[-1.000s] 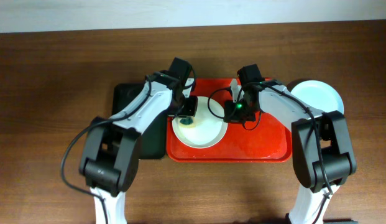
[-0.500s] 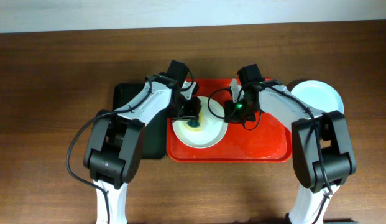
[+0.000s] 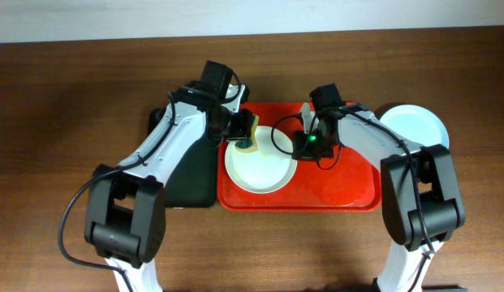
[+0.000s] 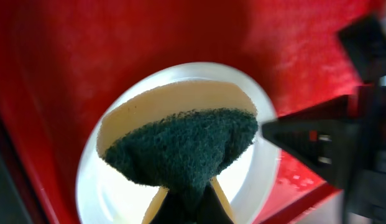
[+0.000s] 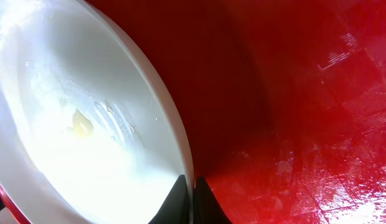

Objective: Clean dirty plates on tray and stack at the side
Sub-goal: 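Keep scrubbing the white plate with the left gripper's sponge in circles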

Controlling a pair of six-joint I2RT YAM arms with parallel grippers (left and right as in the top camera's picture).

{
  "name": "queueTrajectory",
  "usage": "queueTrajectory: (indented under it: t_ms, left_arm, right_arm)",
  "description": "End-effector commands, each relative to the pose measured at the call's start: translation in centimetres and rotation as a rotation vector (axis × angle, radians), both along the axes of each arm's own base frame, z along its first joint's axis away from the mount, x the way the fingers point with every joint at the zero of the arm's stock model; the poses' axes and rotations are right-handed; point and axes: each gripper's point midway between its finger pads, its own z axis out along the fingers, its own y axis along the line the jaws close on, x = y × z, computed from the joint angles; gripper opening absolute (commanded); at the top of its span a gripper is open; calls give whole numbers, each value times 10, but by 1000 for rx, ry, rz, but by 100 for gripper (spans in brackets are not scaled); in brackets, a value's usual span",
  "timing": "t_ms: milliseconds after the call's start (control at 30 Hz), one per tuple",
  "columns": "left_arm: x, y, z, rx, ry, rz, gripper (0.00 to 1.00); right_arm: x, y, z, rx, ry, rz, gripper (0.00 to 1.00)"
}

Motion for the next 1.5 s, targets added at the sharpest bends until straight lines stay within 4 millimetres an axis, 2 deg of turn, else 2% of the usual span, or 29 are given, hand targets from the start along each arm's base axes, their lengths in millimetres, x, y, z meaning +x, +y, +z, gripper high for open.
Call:
queueTrajectory:
  t_ms: [0,167,300,400,500,567,700,767,900,1000,1100,1167,1300,1367,1467]
  left_arm:
    - [-8,5,-34,85,45,6,0]
    - [-14,11,-76,155,131,44,0]
    - [-19,12,-101,173,183,50,0]
    - [-25,8,-112,164,220,42,0]
    - [-37,-19,-104,34,269,-6,0]
    - [-45,-45,-92,-104,303,-56,0]
    - [-51,-73,-72,-266,327,-119,0]
    - [-48,-79,-62,-314,321,-131,0]
    - [-31,-74,-41,-337,262,-118,0]
    - [-19,-65,-11,-352,190,-103,0]
    - [-6,-43,6,-245,90,-46,0]
    - [0,-24,5,-127,46,3,0]
    - [1,14,-20,111,33,81,0]
    - [-1,21,-35,163,47,88,0]
    - [-9,18,-58,186,93,71,0]
  right_arm:
    - [-6,2,-8,5,27,10,4]
    - [-6,2,-8,6,25,10,4]
    - [-6,5,-7,26,27,14,4]
    - [-7,9,-5,48,31,18,4]
    - [-7,9,-5,50,30,18,4]
    - [-7,9,-5,50,30,18,4]
    - [-7,9,-5,50,31,18,4]
    - [-7,9,-5,50,31,18,4]
    - [-7,9,-5,50,30,18,4]
    - [-7,9,-5,50,30,18,4]
    - [-7,9,-5,50,31,18,4]
    - [-7,9,-5,50,31,18,4]
    - [-7,9,-5,50,31,18,4]
    - [-7,9,-5,50,31,18,4]
    - [-7,9,-5,50,31,18,4]
